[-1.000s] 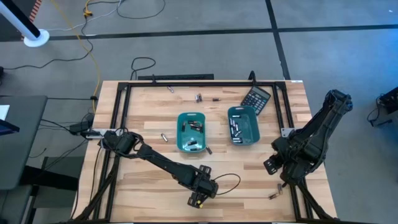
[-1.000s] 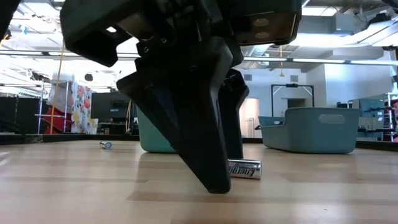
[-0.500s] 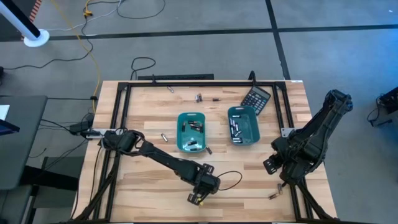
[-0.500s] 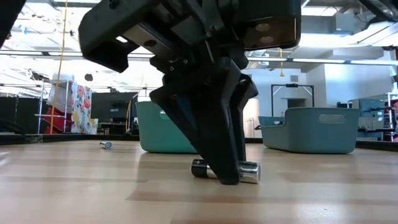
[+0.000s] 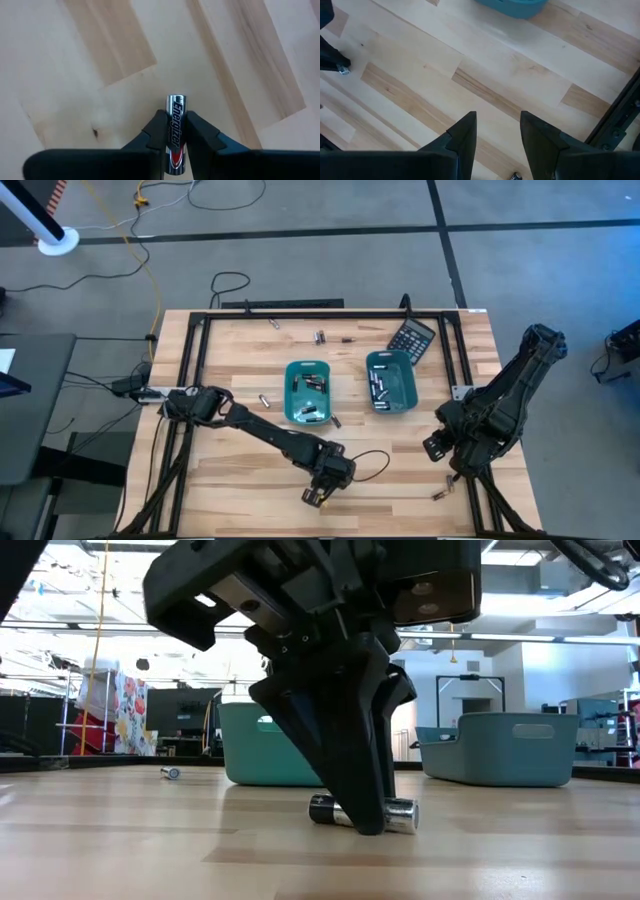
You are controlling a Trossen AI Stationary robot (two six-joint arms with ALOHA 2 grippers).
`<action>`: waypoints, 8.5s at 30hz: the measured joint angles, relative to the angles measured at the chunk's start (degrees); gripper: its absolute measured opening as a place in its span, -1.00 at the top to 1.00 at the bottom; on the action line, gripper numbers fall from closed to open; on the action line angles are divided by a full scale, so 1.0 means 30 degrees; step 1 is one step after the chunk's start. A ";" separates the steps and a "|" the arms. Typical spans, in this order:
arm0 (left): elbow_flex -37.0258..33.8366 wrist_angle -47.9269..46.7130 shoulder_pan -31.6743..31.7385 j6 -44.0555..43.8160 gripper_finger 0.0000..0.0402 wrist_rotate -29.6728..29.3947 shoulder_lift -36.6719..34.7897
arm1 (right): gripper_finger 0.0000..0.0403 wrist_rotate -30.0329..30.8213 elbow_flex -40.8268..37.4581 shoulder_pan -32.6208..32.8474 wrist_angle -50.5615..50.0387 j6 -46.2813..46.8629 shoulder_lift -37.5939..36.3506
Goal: Sort batteries
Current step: Put the silver battery into the blue bin, then put the black battery into the green bin
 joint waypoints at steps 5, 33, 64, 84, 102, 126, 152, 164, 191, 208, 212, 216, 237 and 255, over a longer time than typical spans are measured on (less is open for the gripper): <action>-0.0100 -0.0124 0.0419 -0.0069 0.78 -0.1083 -0.0753 | 0.17 -0.0007 0.0000 0.0015 0.0002 -0.0017 0.0000; 0.2221 0.3378 0.7057 0.1967 0.79 -0.2258 -0.4728 | 0.17 -0.0007 0.0000 -0.0685 -0.0016 0.0016 0.0444; 0.2219 0.9354 1.0096 0.3654 0.64 0.1553 0.1152 | 0.17 0.0007 0.0000 -0.5617 0.1058 0.0020 0.1996; 0.2221 0.8443 1.0096 0.5231 0.25 0.1225 -0.0741 | 0.17 0.0007 0.0000 -0.5501 0.1175 0.0769 0.1996; 0.1563 -0.0823 0.9228 -0.1862 0.25 0.0302 -0.6891 | 0.17 0.4754 0.1253 -0.1000 0.1372 0.1047 0.1996; -1.7574 0.7516 -0.0680 -1.5979 0.25 -0.9416 -2.0403 | 0.17 0.1294 0.1436 -0.7667 1.5145 -1.9325 0.2915; -1.7953 0.3410 -0.1794 -1.6569 0.25 -1.0780 -2.1485 | 0.15 -0.5166 0.9959 -1.3952 0.7932 -2.1871 1.5162; -1.7953 0.2718 -0.1794 -1.6530 0.25 -1.0780 -2.1485 | -0.13 -0.5187 0.9967 -1.4782 0.9259 -2.2511 1.6749; -1.7931 0.2538 -0.1787 -1.6592 0.25 -1.0794 -2.1485 | 0.56 -0.5297 0.9967 -1.5084 0.9171 -2.3868 1.8360; -1.7937 0.2537 -0.1787 -1.4827 0.25 -1.0802 -2.1485 | 0.86 -0.7468 0.9920 -1.3555 0.3465 -2.3489 1.5847; -1.7931 0.2538 -0.1773 -1.3841 0.25 -1.0809 -2.1485 | 0.86 -0.7461 0.9901 -1.3247 0.3656 -2.2222 1.4128; -1.7931 0.2538 -0.1734 -1.3359 0.25 -1.0824 -2.1485 | 0.86 -0.6780 0.9916 -1.3393 0.4232 -2.0817 1.2119; -2.2624 0.4491 -0.1722 -1.3106 0.25 -1.1793 -2.7919 | 0.91 -0.7146 2.1251 -1.7523 0.4601 -2.6163 1.9877; -2.4248 0.2508 -0.1722 -1.1937 0.25 -1.1800 -3.3274 | 0.79 -0.8693 2.2433 -1.9351 0.4709 -2.5657 2.4370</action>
